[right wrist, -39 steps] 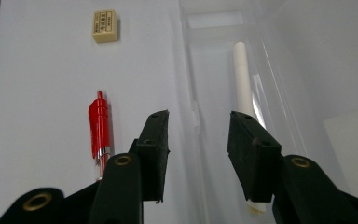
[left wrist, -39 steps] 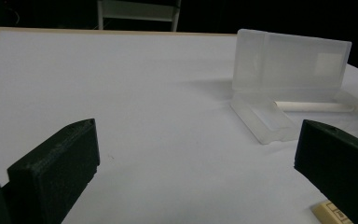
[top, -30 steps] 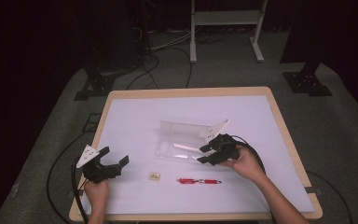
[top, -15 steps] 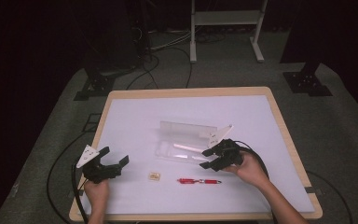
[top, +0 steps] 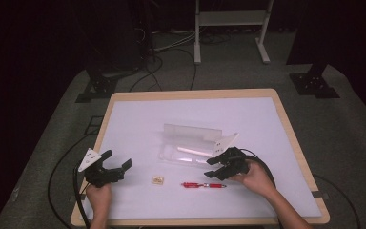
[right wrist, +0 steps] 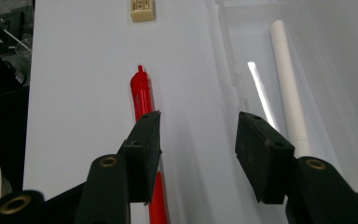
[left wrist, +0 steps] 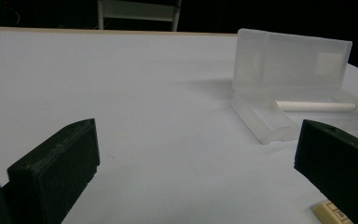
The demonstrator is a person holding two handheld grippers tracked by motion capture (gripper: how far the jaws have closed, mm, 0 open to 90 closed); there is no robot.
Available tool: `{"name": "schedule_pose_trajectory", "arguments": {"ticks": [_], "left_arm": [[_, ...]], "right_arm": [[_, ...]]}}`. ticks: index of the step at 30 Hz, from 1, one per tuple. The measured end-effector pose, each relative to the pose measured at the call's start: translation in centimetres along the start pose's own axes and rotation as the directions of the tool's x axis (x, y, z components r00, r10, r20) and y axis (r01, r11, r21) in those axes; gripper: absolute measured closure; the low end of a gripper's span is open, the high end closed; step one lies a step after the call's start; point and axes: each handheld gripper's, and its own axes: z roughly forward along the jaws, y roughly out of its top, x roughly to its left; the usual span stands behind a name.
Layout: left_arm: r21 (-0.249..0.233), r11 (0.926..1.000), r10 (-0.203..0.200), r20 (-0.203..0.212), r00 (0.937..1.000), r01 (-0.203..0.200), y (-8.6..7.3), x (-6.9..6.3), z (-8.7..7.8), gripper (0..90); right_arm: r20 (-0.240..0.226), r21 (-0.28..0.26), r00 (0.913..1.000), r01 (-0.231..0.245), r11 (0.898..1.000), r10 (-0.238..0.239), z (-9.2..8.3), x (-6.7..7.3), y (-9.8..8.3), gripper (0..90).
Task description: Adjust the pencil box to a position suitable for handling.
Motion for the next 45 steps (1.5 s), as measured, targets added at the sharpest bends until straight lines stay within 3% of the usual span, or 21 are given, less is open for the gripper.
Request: {"name": "schedule_pose_trajectory", "arguments": {"ticks": [18, 28, 45], "left_arm": [[0.0, 1.0, -0.001, 0.0, 1.0, 0.001, 0.0, 0.0, 0.0, 0.0], [-0.001, 1.0, -0.001, 0.001, 1.0, 0.001, 0.0, 0.0, 0.0, 0.0], [-0.001, 1.0, -0.002, 0.001, 1.0, 0.002, 0.0, 0.0, 0.0, 0.0]], "right_arm": [[-0.028, 0.015, 0.9995, 0.012, 1.0, -0.011, 0.8, 1.2, -1.0, 50.7], [-0.071, 0.043, 0.9967, 0.042, 0.998, -0.039, 1.9, 1.8, -1.2, 60.6], [-0.089, 0.083, 0.9943, 0.066, 0.994, -0.058, 3.2, 2.0, -1.1, 70.6]]}}
